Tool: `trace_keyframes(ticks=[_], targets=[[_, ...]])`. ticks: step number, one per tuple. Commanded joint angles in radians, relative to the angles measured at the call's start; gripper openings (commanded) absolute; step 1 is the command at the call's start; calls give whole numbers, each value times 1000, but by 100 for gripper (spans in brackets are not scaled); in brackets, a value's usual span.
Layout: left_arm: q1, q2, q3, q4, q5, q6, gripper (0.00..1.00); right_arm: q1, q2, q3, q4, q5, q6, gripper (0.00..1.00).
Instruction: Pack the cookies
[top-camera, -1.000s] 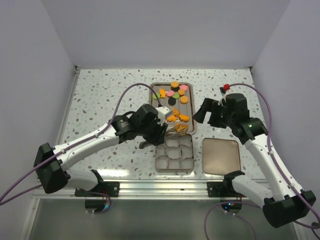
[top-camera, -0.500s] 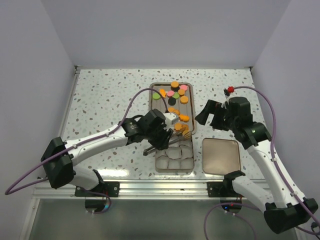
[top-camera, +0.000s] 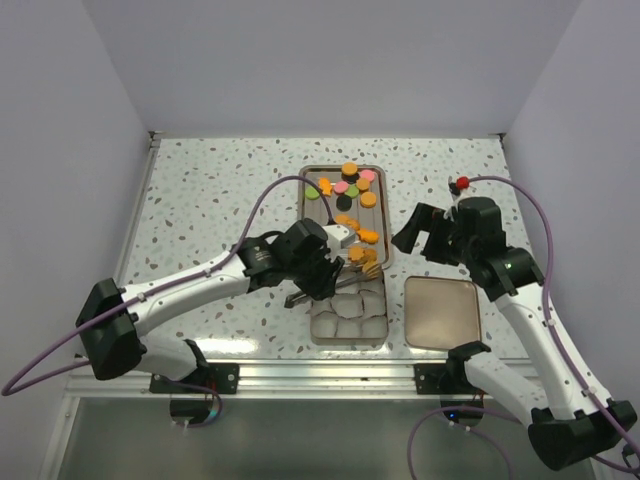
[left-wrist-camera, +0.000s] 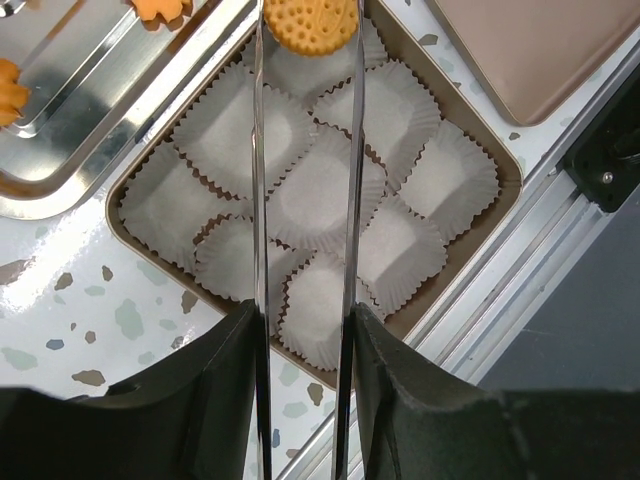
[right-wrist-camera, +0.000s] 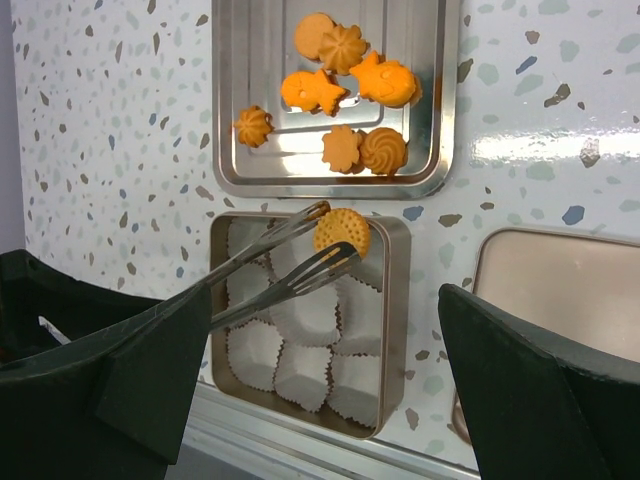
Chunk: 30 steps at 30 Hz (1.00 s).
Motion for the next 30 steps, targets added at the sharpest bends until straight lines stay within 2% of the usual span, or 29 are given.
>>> trace_keyframes(ticks=[1, 7, 14, 18, 30], targets=[[-8, -53, -1, -5, -12, 14, 44, 1, -2, -7, 10, 18, 15, 99], [-8, -66, -5, -13, -10, 18, 45, 2, -4, -28, 27, 11, 32, 99], [-8, -55, 4, -4, -9, 20, 57, 2, -20, -48, 30, 11, 50, 99], [-8, -49, 12, -1, -10, 20, 57, 2, -36, -57, 24, 18, 56, 99], [-3, -55, 197, -64, -98, 25, 60, 2, -91, -70, -17, 46, 67, 99]])
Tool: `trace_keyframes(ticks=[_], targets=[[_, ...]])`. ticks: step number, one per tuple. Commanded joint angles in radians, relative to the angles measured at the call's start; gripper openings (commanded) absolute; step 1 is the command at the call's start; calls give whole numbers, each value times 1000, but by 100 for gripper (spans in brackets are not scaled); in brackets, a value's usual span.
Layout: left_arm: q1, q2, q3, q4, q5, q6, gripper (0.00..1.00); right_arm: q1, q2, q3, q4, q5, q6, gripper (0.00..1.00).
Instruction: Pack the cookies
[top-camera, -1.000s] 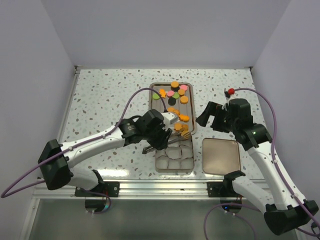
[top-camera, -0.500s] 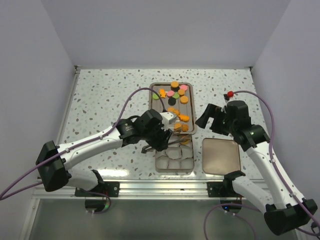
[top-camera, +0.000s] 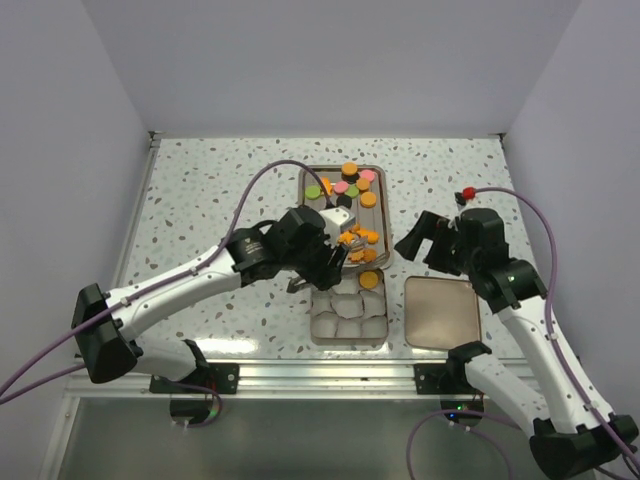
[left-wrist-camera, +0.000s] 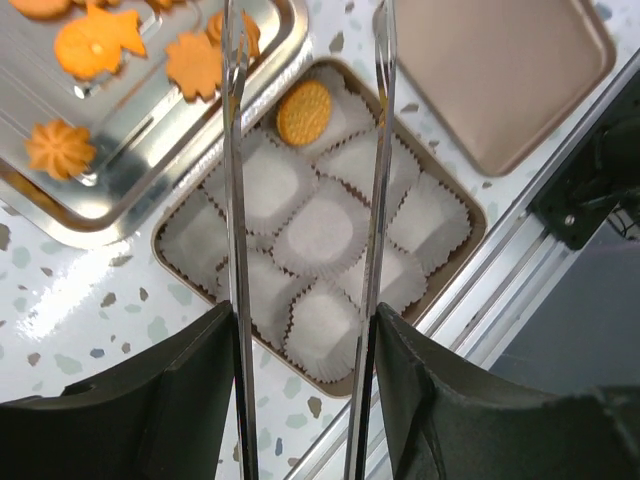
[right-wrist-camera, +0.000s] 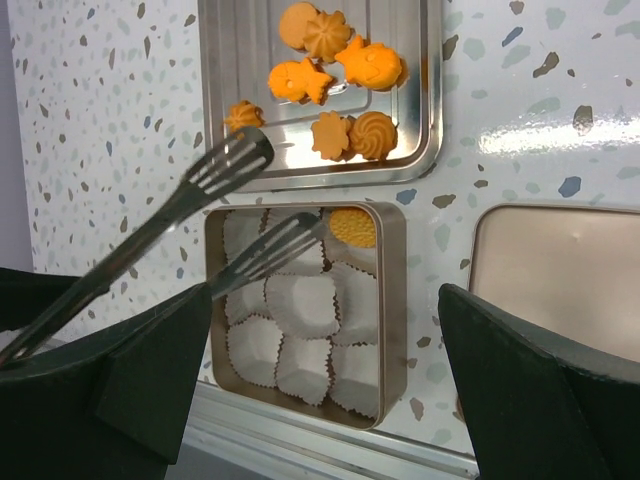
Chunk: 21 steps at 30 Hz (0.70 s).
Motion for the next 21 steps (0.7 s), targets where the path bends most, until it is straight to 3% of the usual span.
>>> trace_keyframes(ticks=[1, 13, 21], targets=[[0, -11, 114, -14, -50, 26, 60, 2, -22, -3, -16, 26, 14, 99], [195, 142, 199, -81, -124, 38, 56, 2, -54, -2, -50, 37, 9, 99], [198, 233, 148, -86, -174, 107, 55, 2, -51, 20, -79, 55, -31, 99]])
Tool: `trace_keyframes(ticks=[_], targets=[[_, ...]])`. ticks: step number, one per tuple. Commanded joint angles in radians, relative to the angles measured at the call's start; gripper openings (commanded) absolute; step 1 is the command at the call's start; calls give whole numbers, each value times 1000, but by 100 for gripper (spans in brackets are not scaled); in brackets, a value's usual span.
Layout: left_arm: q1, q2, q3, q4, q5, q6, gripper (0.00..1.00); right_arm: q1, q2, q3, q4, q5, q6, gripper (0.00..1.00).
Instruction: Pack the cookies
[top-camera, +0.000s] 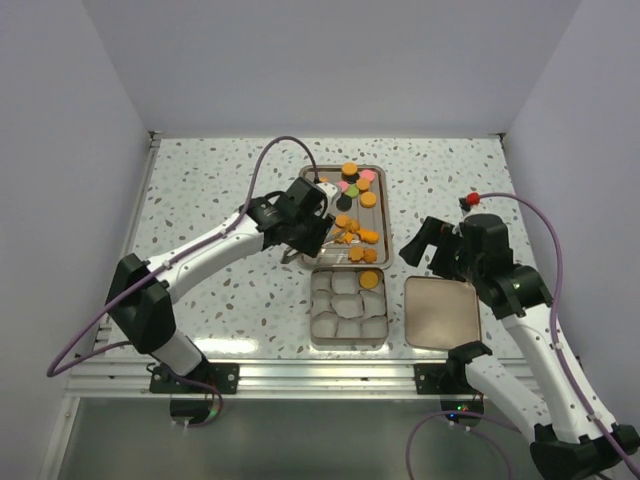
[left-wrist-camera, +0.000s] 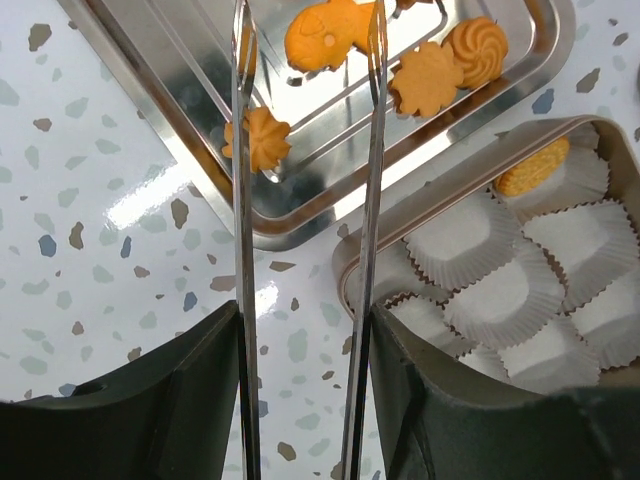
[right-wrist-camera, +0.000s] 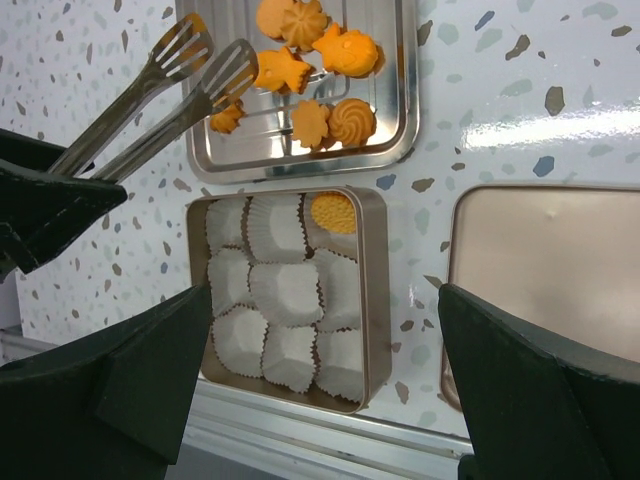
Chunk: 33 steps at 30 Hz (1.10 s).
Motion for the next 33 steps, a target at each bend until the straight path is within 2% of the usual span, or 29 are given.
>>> trace_keyframes(ticks=[1, 22, 26, 30, 33], targets=[[-5, 10, -20, 5, -32, 54, 55, 1, -3, 23, -22, 27, -30, 99], [-5, 138, -35, 65, -9, 76, 54, 2, 50, 42, -44, 45, -113, 99], [-5, 155, -21, 71, 9, 76, 49, 2, 59, 43, -40, 45, -122, 99], [-5, 170, -5, 64, 15, 74, 35, 1, 73, 46, -37, 44, -127, 99], [-5, 165, 5, 54, 11, 74, 29, 2, 81, 49, -31, 38, -130, 99]])
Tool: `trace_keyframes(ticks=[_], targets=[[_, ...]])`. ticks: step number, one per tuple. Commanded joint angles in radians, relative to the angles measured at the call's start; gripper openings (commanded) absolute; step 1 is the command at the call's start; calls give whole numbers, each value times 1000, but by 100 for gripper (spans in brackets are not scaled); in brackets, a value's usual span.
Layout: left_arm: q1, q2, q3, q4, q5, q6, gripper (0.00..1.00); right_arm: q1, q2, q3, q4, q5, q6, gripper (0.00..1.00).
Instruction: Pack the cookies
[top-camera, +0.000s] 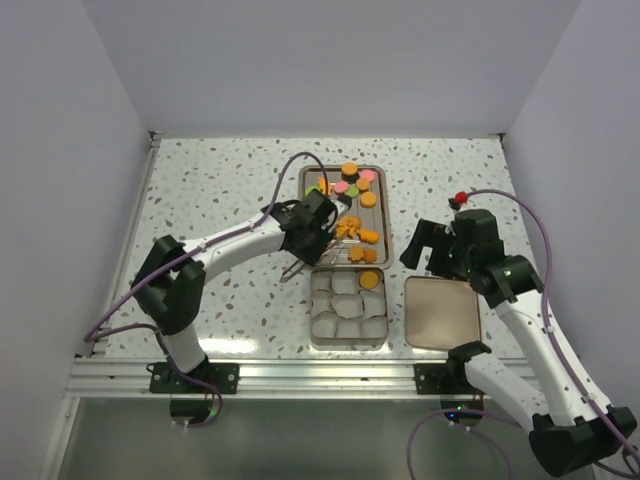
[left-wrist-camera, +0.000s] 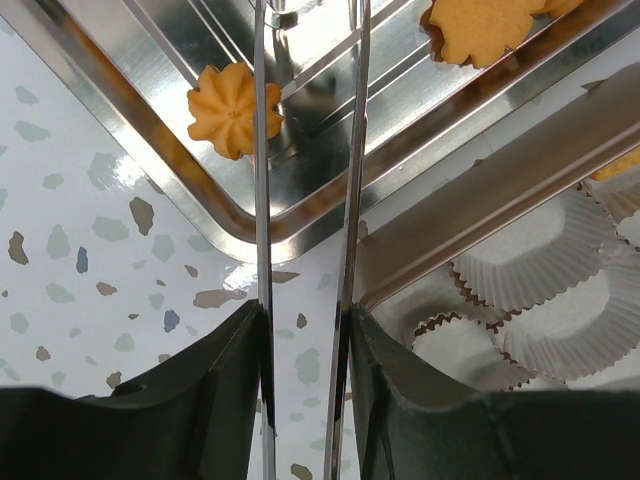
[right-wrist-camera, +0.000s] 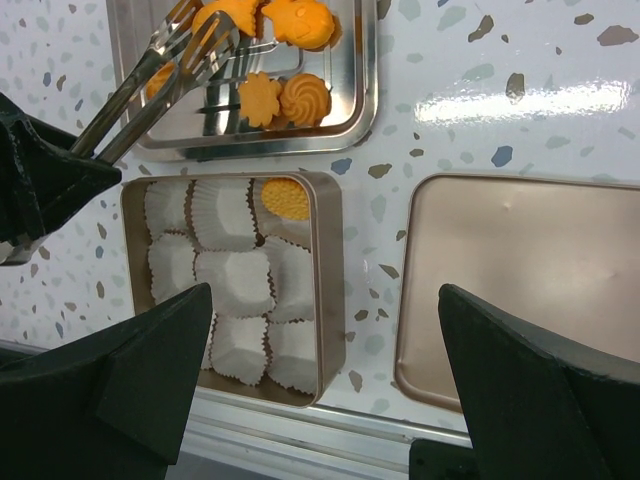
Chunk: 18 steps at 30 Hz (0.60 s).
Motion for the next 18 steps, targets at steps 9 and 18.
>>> trace_keyframes(ticks=[9, 18], targets=[[-2, -69, 179, -65, -21, 7, 27, 2, 45, 39, 60, -66, -14, 99], [-20, -242, 145, -121, -15, -36, 26, 2, 121, 4, 182, -159, 29, 99]])
